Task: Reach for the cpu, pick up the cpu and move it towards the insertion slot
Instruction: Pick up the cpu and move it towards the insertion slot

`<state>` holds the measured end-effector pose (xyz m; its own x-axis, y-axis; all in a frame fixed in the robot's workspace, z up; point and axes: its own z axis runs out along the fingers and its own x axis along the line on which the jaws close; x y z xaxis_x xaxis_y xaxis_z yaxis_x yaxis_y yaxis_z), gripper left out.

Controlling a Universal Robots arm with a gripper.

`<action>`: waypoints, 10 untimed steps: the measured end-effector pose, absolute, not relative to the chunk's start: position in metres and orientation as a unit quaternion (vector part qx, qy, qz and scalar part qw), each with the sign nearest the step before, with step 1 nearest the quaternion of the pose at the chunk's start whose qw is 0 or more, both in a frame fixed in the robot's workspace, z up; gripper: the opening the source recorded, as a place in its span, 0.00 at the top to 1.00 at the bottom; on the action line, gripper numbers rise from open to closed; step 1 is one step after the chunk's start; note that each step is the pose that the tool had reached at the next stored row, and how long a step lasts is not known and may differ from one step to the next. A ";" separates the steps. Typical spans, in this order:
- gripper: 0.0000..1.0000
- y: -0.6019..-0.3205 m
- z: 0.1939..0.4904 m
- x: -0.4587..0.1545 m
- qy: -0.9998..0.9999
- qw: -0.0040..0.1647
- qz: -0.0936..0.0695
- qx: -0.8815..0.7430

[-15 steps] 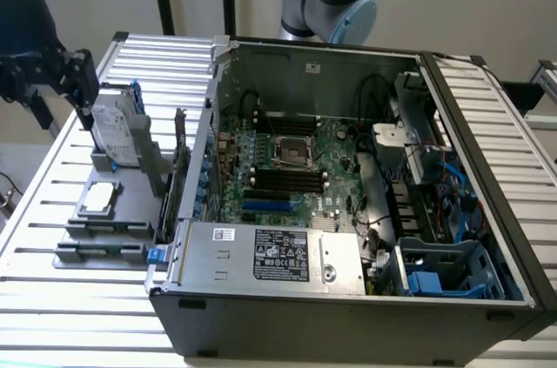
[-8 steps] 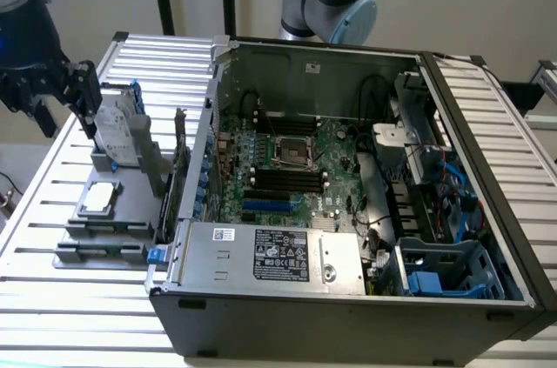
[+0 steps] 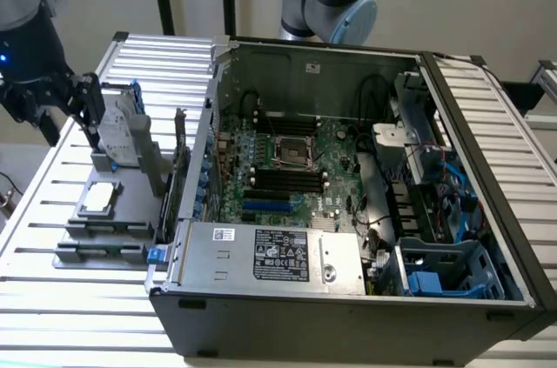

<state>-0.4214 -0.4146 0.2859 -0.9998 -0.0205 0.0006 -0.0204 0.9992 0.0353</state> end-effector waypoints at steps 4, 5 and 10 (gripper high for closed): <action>0.29 -0.415 0.279 -0.421 -1.000 0.000 -0.018 0.010; 0.29 -0.415 0.277 -0.421 -1.000 0.001 -0.018 0.010; 0.29 -0.415 0.268 -0.421 -1.000 0.001 -0.018 0.010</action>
